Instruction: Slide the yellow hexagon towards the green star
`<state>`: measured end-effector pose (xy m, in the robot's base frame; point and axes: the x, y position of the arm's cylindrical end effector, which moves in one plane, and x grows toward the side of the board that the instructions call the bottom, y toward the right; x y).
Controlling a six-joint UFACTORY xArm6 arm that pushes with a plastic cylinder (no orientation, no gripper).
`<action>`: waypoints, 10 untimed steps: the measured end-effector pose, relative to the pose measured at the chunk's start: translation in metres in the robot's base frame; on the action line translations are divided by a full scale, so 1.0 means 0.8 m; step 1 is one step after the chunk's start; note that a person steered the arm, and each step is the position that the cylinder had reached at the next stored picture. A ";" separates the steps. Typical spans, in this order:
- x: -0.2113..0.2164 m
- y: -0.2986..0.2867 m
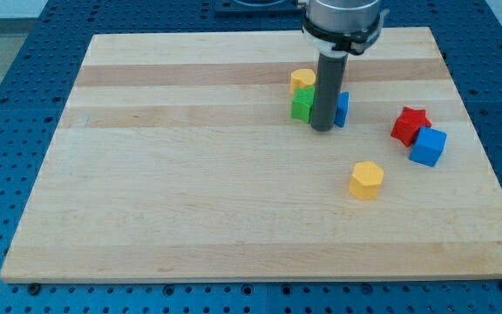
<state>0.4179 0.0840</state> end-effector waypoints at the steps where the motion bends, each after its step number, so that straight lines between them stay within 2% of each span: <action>1: 0.046 0.000; 2: 0.115 0.000; 4: 0.192 0.006; 5: 0.196 0.066; 6: 0.176 0.083; 7: 0.178 0.079; 8: 0.172 0.043; 9: 0.142 -0.016; 10: 0.151 -0.037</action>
<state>0.5389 0.0547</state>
